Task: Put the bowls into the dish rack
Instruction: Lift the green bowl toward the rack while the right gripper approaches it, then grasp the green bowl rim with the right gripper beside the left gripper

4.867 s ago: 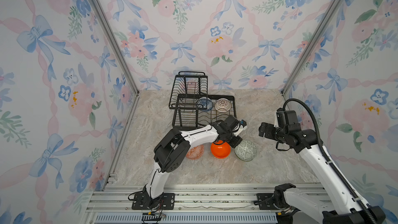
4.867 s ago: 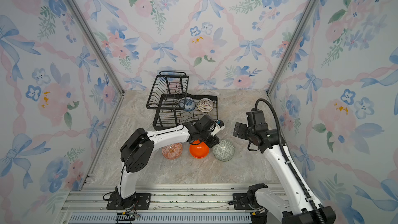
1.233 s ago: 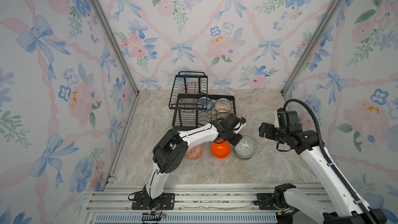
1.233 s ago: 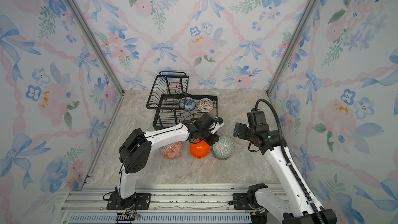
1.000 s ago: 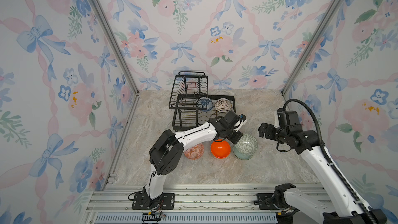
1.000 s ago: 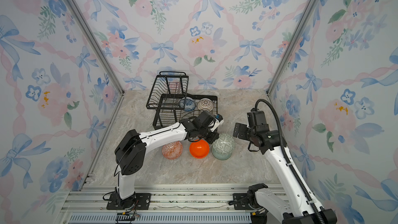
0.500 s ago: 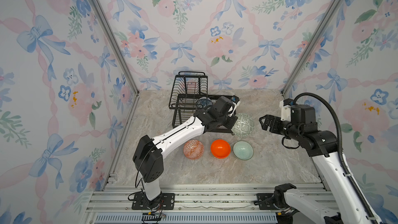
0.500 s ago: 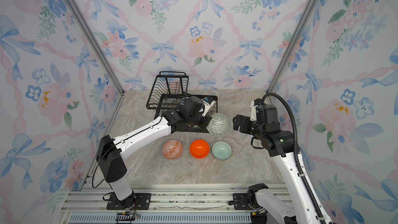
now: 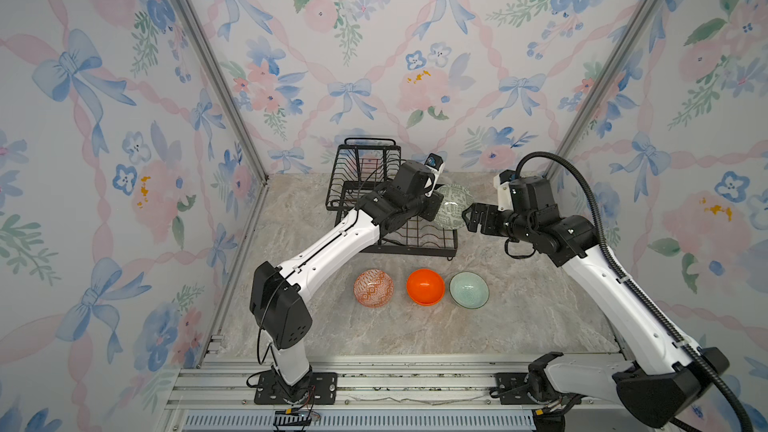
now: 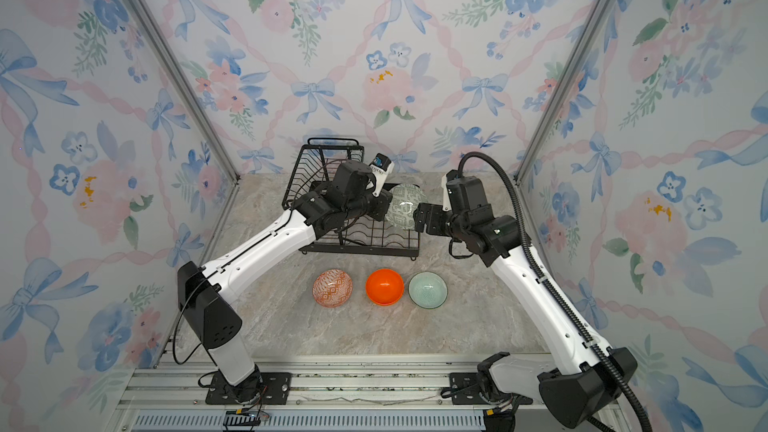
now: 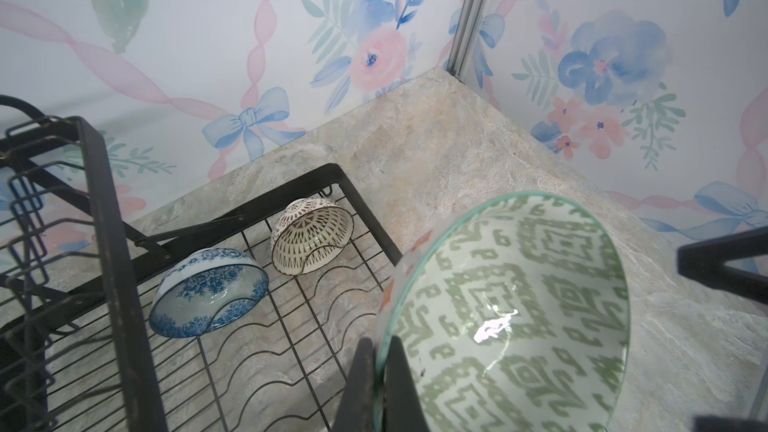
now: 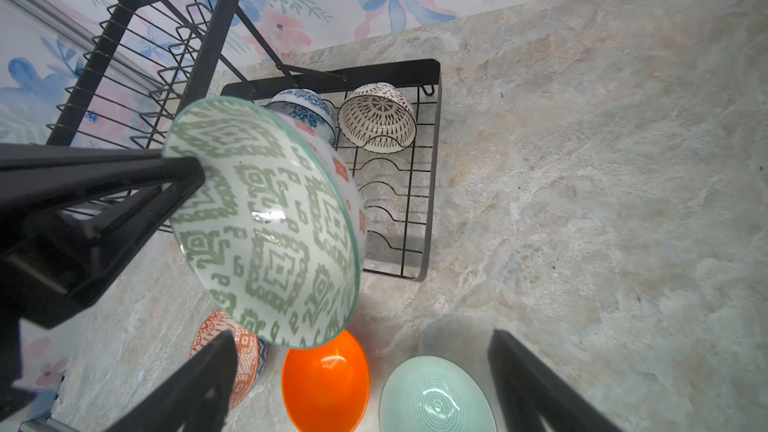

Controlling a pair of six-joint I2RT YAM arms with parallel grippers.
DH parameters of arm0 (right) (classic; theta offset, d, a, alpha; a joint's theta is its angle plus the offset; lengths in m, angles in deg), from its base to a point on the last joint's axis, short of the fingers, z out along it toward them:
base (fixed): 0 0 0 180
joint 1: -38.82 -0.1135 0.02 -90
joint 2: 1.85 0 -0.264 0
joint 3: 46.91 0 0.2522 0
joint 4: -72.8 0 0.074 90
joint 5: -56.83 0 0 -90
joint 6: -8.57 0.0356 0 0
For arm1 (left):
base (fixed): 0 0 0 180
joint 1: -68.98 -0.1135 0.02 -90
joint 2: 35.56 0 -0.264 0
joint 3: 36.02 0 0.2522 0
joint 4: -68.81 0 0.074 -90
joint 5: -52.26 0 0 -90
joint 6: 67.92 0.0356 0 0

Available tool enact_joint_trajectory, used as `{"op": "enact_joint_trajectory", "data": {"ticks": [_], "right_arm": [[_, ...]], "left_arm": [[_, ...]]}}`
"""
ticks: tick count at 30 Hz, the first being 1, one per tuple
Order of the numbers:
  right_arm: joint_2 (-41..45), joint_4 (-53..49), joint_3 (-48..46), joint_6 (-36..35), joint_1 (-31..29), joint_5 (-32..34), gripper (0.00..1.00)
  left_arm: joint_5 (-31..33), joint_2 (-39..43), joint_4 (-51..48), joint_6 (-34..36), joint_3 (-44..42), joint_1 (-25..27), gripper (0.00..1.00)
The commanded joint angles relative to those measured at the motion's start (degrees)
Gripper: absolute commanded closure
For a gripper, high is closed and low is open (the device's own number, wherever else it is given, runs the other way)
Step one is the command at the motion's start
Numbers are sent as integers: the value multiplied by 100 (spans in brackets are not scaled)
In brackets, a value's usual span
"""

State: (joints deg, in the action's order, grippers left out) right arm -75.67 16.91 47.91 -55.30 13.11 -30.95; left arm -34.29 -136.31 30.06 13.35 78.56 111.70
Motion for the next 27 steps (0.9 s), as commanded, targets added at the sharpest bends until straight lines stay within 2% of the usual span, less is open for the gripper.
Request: {"op": "enact_joint_trajectory", "data": {"ticks": [1,4,7,16,17,23,27], "right_arm": [[-236,273,360,138,-89,288,9],[-480,315,521,149,-156,406,19],[-610,367,601,173,-252,569,35],[-747,293,741,198,-406,924,97],[-756,280,753,198,-422,958,100],[-822,206,940,37,-443,941,100],[-823,284,903,-194,-448,909,100]], "left_arm": [[-288,240,205,47,290,-44,100],[-421,224,206,47,368,-53,100],[-483,264,204,47,364,-62,100],[-631,340,205,40,240,-139,100],[-650,346,205,30,213,-141,100],[-963,528,203,-50,-4,-181,100],[-984,940,205,-93,-462,-176,67]]}}
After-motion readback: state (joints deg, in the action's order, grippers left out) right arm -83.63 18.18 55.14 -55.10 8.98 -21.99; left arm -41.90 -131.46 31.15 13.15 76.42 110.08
